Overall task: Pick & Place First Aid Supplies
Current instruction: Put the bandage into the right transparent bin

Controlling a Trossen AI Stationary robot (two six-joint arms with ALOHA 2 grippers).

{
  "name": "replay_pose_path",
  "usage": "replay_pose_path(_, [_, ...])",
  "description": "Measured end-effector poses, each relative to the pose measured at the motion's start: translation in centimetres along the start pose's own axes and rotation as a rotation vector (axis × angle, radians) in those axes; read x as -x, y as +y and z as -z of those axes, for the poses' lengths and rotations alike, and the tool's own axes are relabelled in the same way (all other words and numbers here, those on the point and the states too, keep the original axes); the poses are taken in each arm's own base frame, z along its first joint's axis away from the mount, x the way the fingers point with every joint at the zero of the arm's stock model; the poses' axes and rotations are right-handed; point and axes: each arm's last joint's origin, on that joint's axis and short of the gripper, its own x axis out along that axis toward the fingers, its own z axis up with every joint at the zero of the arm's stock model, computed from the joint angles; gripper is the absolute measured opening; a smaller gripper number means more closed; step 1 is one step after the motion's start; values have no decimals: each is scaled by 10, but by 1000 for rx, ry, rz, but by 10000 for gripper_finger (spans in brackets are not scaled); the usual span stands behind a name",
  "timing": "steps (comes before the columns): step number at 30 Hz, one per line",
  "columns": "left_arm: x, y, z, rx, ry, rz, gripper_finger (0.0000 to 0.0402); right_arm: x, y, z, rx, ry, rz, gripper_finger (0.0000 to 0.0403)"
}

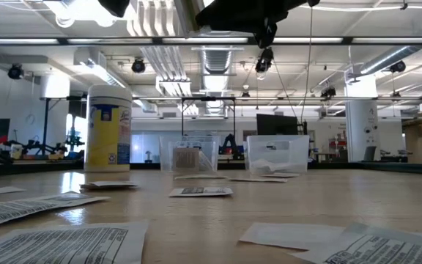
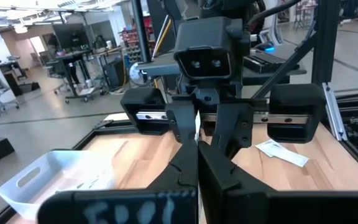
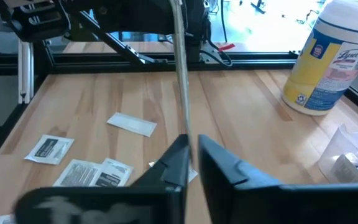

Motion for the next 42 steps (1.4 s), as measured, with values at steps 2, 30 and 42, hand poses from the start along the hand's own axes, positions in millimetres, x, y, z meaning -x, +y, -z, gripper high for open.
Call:
replay_pose_path(2, [-1,1,0,-1,0,-3,0,0,0,0,1,1,0,14])
replay_pose_path(30, [-5,7,4,-23,33,-30,31,-1,-2,-1,-27,6,9,8])
replay_pose_path(42, [-5,7,4,-22,33,-30,4,-5,-9,-15,-60,-32,18,58])
